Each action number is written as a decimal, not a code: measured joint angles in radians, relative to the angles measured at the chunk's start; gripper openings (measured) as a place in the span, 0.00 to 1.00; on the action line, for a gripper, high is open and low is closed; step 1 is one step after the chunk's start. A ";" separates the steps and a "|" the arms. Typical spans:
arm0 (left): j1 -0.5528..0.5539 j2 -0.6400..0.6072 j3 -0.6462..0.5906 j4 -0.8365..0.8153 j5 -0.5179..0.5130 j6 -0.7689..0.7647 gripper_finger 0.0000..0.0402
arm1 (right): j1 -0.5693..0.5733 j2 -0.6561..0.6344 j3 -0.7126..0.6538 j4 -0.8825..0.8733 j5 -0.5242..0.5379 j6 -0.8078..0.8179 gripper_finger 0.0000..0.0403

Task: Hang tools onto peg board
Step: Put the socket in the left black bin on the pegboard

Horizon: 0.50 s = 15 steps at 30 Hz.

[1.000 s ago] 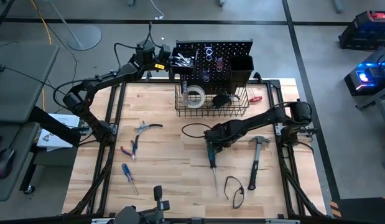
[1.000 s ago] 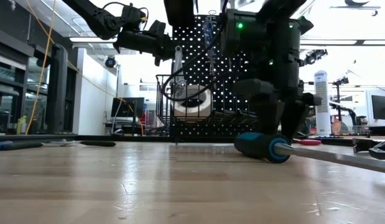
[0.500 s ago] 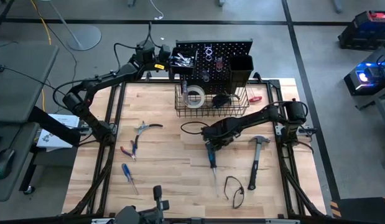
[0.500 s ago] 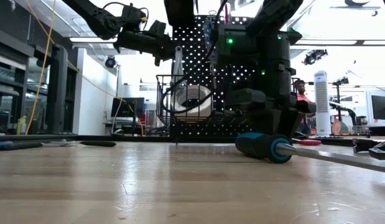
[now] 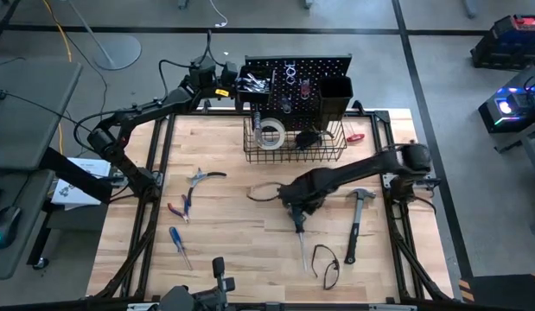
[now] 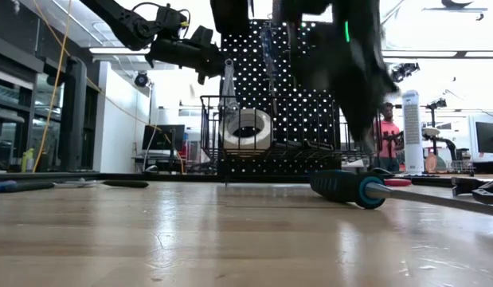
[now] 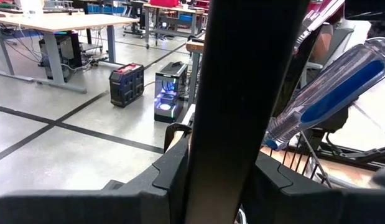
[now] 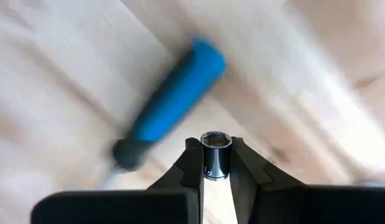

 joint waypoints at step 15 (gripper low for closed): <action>0.000 0.000 0.000 0.003 -0.003 0.000 0.27 | -0.126 -0.261 0.660 0.022 0.929 -0.361 0.08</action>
